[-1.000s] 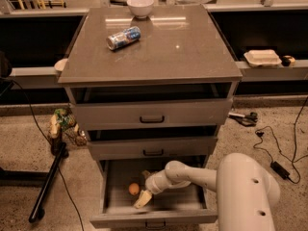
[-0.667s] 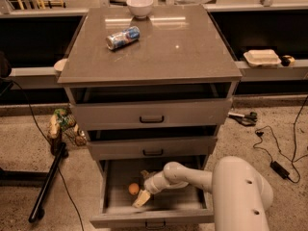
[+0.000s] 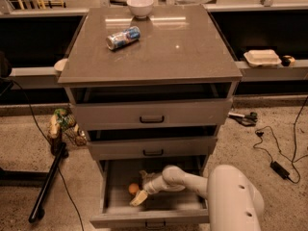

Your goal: Pick orange from bottom drawer and place on counter

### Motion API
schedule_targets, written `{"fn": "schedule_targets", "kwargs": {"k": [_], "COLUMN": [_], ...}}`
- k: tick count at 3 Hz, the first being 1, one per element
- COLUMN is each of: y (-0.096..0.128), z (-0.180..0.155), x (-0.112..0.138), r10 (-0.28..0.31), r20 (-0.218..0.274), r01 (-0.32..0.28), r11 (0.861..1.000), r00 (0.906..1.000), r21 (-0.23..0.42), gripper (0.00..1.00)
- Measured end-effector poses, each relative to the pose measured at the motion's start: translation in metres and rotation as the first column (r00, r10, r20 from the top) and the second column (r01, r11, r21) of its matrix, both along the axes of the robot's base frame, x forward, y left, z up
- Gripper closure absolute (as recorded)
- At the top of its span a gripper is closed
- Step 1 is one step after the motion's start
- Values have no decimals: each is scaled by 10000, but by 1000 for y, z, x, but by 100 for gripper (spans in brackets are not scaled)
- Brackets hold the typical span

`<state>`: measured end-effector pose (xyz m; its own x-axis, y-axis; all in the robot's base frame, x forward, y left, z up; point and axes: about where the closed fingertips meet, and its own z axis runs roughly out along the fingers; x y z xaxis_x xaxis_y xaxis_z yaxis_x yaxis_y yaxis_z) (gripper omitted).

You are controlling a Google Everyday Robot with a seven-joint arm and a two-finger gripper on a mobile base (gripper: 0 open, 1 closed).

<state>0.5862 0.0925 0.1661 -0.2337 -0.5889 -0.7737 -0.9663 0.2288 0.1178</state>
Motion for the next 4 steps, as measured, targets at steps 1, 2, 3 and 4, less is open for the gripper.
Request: {"fn": "schedule_targets", "kwargs": {"k": [1,2,3,4], "y": [1,5,9,13], "z": [-15,-28,-35,-39], "x": [6,10,13,14], "r10": [-250,-437,-508,-536], "r20": [-10,-42,-32,7], "r01": [250,437,509,535], "r11": [9997,9989,9983,9982], "r00": [9997,9990,9987,9986], "r21": [50,171,270,270], "gripper": [0,0,0,15]}}
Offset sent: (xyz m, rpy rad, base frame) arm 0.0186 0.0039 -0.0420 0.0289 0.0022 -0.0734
